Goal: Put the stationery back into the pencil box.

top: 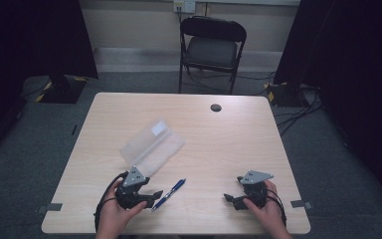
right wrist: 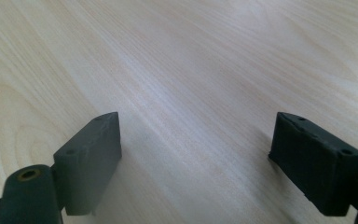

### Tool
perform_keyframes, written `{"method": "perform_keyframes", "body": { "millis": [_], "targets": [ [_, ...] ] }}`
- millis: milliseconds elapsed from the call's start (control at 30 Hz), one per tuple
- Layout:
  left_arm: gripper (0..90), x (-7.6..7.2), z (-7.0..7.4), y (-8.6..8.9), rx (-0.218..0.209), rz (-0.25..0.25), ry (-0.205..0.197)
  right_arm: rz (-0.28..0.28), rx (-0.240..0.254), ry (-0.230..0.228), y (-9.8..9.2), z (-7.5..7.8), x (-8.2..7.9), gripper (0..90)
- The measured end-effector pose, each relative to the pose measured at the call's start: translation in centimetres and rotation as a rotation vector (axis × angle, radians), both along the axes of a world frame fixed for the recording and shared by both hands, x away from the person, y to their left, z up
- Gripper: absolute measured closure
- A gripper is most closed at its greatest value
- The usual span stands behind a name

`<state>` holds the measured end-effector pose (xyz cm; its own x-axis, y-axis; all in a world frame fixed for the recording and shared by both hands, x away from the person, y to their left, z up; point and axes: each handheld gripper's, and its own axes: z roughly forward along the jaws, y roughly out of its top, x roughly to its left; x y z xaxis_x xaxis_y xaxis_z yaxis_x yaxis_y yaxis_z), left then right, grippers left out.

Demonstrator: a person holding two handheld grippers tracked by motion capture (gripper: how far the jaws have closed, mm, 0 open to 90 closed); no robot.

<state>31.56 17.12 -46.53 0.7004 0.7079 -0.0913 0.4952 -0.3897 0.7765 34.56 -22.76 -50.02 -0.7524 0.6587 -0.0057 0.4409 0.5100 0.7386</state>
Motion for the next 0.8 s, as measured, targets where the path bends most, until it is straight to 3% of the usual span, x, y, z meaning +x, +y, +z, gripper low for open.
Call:
{"method": "perform_keyframes", "body": {
  "millis": [167,367,800],
  "targets": [
    [31.5,-0.4,-0.6,-0.4,-0.009,-0.014,0.009,0.000,0.000,0.000,0.0,0.0,0.0,15.2],
    [36.6,-0.7,-1.3,-1.0,0.014,-0.039,0.031,0.000,0.000,0.000,0.0,0.0,0.0,15.2],
    [64.6,-1.0,-1.9,-1.5,0.065,-0.081,0.069,0.000,0.000,0.000,0.0,0.0,0.0,15.2]
  ]
}}
